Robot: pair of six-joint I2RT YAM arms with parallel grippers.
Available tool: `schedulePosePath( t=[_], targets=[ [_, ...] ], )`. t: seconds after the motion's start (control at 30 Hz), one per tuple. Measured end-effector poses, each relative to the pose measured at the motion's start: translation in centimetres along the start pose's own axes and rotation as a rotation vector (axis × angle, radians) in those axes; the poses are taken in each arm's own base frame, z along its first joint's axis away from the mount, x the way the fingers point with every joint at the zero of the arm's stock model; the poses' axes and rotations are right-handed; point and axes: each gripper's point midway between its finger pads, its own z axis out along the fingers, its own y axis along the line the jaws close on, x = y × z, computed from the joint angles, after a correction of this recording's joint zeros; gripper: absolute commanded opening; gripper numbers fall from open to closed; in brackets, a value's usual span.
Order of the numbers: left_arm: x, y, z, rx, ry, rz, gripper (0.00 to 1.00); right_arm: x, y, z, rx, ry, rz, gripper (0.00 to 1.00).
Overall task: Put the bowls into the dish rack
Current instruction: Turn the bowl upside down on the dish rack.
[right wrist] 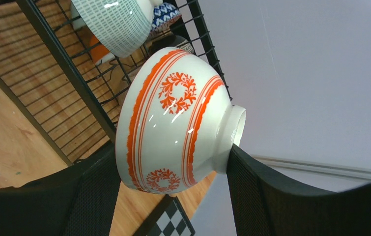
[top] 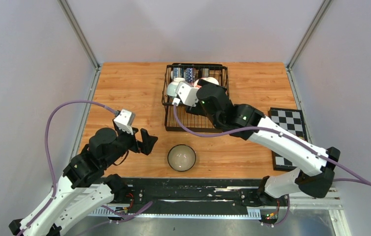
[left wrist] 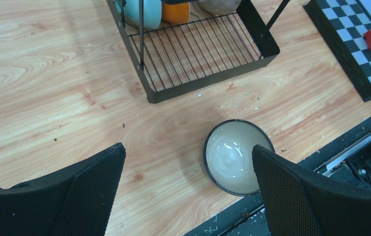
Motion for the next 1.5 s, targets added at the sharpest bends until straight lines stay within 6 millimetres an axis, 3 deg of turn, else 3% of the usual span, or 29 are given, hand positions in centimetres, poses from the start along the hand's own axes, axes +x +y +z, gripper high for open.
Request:
schedulePosePath(
  t=[0.3,0.7,1.13,1.17,1.27,1.5],
  targets=[
    [0.9,0.1,0.2,0.002,0.026,0.008,1.00,2.9,1.5,3.2,-0.050,0.155,-0.129,0.02],
    [1.1,-0.3,0.2,0.022,0.033,0.008,1.00,4.6,2.6,3.4,-0.120,0.222,-0.183,0.03],
    [1.3,-0.2,0.3,0.021,0.039,0.009,1.00,4.4,2.9,3.8,-0.141,0.223,-0.191,0.04],
    [1.3,-0.2,0.3,0.021,0.039,0.009,1.00,4.4,2.9,3.8,-0.142,0.222,-0.191,0.06],
    [1.3,-0.2,0.3,0.021,0.039,0.009,1.00,4.4,3.0,3.8,-0.147,0.225,-0.194,0.25],
    [1.3,-0.2,0.3,0.021,0.039,0.009,1.00,4.4,3.2,3.8,-0.160,0.227,-0.199,0.38]
  ],
)
